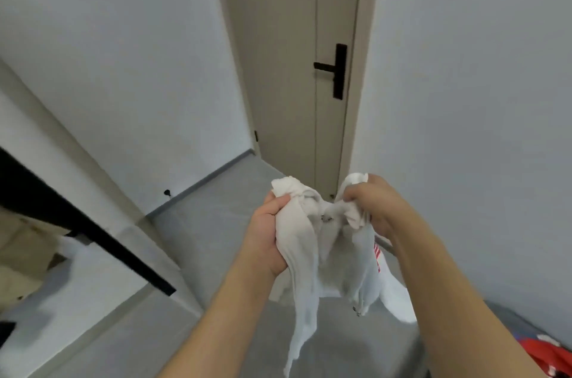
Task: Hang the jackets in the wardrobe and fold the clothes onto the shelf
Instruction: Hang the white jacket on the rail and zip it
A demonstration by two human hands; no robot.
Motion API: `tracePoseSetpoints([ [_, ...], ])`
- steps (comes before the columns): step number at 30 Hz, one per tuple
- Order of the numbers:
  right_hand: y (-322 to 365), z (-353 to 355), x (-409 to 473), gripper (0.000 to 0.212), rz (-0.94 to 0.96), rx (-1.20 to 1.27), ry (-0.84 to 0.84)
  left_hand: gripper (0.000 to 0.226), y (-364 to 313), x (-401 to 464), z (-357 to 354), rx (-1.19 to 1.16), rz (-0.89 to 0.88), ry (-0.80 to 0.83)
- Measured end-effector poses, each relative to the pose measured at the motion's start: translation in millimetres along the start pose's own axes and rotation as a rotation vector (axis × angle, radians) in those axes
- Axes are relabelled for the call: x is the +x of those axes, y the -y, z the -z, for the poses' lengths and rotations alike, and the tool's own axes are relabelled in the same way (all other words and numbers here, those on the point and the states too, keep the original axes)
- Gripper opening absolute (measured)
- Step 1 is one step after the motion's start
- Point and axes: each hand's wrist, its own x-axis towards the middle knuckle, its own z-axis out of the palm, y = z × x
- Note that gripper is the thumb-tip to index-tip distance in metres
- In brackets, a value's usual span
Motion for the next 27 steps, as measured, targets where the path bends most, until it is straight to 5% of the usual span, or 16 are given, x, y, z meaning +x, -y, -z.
tracePoseSetpoints([
  [5, 26, -148, -29, 0.007, 0.399, -0.552, 0.087, 0.032, -80, -71, 90, -0.091, -0.162, -0.165],
  [8, 42, -237, -65, 0.026, 0.667, -0.728, 0.112, 0.028, -126, -129, 142, -0.077, -0.251, -0.247],
  [17, 96, -460, -177, 0.01, 1.126, -0.524, 0.178, 0.031, -236, -309, 288, -0.092, -0.595, -0.448],
  [22, 144, -571, -207, 0.034, 0.689, -0.067, 0.343, 0.034, -286, -361, 350, -0.049, -0.664, -0.55],
  [27, 201, -659, -197, 0.021, 0.106, 0.197, 0.491, 0.033, -330, -362, 407, 0.116, -0.563, -0.764],
])
